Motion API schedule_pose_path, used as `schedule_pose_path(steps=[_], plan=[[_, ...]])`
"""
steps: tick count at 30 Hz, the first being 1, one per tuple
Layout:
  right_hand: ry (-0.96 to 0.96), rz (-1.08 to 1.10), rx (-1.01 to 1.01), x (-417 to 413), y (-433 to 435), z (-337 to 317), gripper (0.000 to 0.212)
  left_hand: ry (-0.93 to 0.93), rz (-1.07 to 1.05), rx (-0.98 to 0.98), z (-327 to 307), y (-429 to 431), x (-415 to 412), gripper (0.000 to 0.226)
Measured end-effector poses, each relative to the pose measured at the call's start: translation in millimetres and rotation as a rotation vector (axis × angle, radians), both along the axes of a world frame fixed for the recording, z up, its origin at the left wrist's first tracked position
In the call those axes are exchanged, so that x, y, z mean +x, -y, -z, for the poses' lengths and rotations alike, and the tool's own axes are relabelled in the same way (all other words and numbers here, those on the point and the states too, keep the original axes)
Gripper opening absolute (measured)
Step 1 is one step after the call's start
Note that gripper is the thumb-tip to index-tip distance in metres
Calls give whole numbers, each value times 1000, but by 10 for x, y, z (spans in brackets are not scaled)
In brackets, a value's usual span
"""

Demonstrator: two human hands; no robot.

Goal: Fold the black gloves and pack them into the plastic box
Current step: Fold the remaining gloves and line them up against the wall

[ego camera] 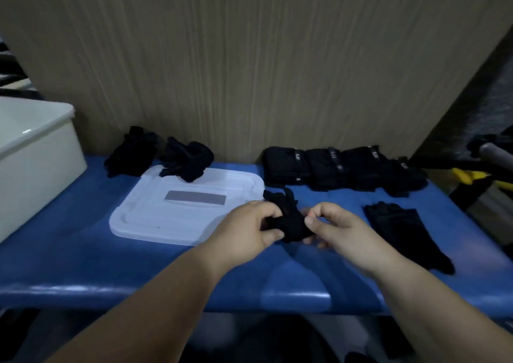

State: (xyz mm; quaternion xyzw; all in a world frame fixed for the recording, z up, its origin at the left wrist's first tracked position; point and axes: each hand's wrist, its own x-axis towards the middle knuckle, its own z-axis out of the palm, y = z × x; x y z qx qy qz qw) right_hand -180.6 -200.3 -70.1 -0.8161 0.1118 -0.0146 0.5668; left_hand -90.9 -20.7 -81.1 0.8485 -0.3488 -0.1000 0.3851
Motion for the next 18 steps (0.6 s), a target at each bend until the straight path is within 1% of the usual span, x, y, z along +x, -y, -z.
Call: schedule_pose_path(steps=[3, 5, 8, 10, 12, 15, 18], plan=[[18, 0, 104, -232, 217, 16, 10, -39, -12, -64, -18, 207, -141, 22], [1, -39, 160, -343, 344, 32, 10, -47, -17, -114, -59, 354, -223, 26], [6, -99, 217, -442, 494, 6, 20, -8, -32, -147, -158, 538, -326, 22], [21, -112, 230, -471, 562, -33, 25, -20, -63, -197, -197, 624, -381, 19], [32, -119, 187, -472, 619, -40, 29, -26, -113, -236, -175, 679, -409, 18], [42, -145, -29, -434, 670, -16, 33, -77, -205, -252, -46, 722, -432, 21], [42, -126, -123, -394, 668, 37, 31, -84, -270, -235, 139, 719, -463, 27]])
